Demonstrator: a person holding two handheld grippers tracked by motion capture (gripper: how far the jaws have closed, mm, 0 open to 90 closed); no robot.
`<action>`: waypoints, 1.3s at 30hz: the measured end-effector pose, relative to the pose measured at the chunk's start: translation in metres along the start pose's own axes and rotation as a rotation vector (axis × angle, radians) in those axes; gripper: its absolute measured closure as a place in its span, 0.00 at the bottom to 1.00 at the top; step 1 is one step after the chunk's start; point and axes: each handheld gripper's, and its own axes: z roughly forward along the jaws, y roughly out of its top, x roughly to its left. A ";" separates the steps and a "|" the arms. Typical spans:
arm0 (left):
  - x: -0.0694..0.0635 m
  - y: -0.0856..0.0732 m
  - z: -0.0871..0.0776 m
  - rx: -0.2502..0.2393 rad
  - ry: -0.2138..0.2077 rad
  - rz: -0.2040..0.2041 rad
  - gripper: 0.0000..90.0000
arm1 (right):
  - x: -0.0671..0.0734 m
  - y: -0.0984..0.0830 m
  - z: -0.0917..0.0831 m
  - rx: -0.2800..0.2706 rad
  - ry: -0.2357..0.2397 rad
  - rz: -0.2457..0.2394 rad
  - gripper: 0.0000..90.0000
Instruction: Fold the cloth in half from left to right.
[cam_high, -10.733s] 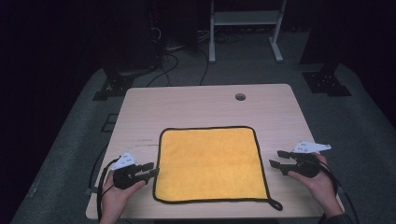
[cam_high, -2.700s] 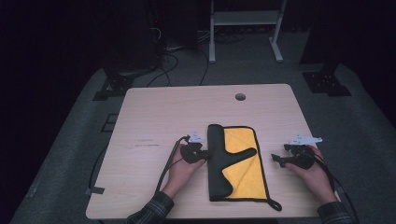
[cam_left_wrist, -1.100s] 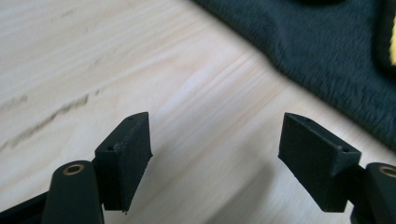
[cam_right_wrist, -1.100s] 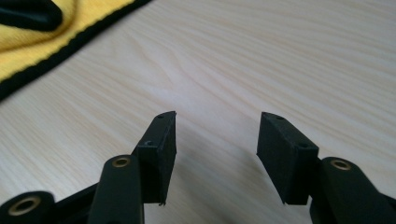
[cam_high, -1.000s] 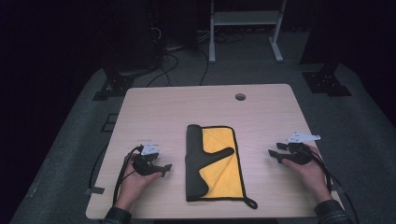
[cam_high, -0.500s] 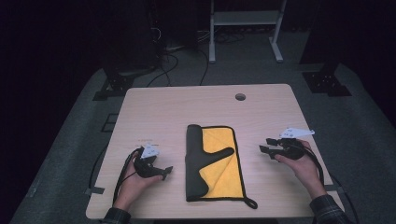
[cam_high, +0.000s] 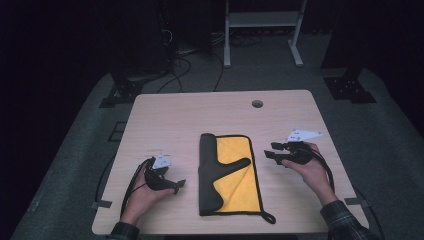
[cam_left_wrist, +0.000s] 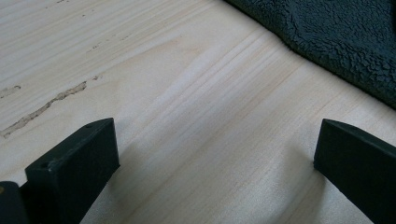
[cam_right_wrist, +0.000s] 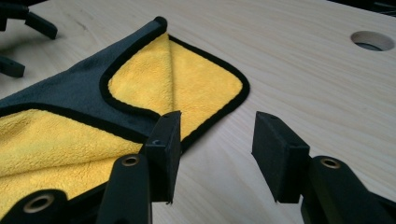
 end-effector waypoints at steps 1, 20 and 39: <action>0.000 0.000 0.000 0.000 -0.001 0.001 0.00 | 0.002 0.002 0.002 -0.002 0.008 -0.001 0.57; 0.001 0.001 0.001 -0.002 -0.005 0.007 0.00 | 0.033 0.031 0.044 0.005 0.124 -0.051 0.59; 0.001 0.001 0.001 -0.003 -0.005 0.004 0.00 | 0.075 0.035 0.100 0.074 0.211 -0.121 0.62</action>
